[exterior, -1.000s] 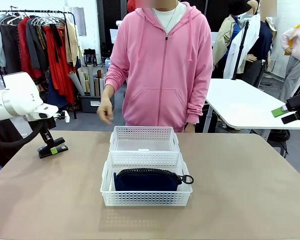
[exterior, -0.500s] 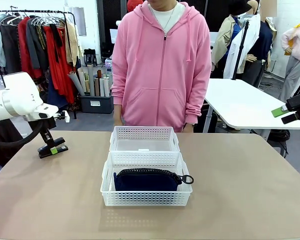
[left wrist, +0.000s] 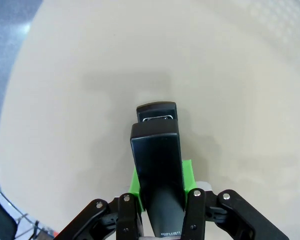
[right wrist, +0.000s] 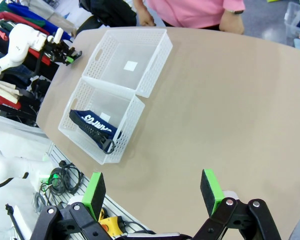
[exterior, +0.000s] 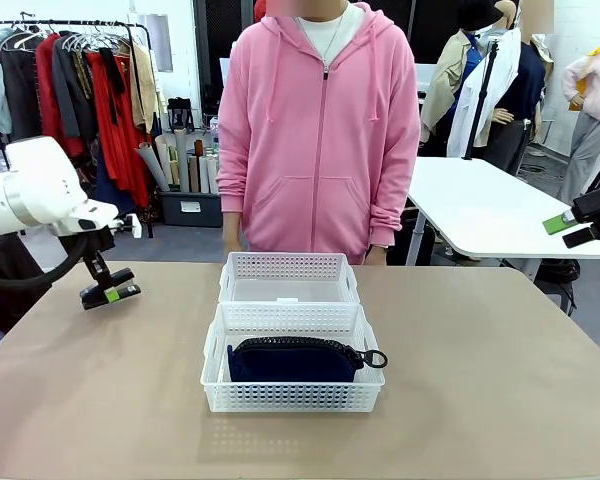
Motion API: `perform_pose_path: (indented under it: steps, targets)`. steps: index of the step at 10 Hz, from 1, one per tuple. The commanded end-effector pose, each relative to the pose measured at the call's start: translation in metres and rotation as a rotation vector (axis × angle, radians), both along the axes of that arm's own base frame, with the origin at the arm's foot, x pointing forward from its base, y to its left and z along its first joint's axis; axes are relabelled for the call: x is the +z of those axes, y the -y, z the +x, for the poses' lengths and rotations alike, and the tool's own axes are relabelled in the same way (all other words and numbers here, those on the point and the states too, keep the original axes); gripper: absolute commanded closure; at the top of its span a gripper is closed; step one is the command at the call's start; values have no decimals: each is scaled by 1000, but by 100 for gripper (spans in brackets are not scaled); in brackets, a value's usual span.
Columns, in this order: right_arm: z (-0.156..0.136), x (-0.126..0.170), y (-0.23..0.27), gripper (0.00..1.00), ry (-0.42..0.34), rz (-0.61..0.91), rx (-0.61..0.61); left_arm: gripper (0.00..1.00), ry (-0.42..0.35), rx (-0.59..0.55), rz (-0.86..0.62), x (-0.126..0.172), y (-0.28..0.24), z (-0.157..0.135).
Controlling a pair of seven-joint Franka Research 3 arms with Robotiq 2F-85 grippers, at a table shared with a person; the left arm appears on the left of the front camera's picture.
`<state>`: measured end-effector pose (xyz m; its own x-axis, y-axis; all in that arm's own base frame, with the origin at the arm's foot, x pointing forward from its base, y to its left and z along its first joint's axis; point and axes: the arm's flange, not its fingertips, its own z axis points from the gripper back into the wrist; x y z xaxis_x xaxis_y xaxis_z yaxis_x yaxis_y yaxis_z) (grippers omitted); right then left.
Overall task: Distribute items into two baskets.
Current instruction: Pick up the Stapler that the person points to.
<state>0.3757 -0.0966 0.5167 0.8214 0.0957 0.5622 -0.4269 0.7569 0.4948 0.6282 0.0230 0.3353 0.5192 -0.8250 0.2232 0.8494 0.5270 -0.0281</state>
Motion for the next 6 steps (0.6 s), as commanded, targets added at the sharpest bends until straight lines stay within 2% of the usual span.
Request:
perform_pose_path:
  steps: [1,2,4,6]
  targets:
    - [0,1,0,0,5,9,4,100,66,-5,-3,45,-6,-28]
    - [0,1,0,0,5,9,4,100,109,-7,6,65,-4,-44]
    - [0,1,0,0,5,9,4,100,133,-87,7,104,2,-78]
    - [0,1,0,0,5,9,4,100,64,-205,1,145,17,-110]
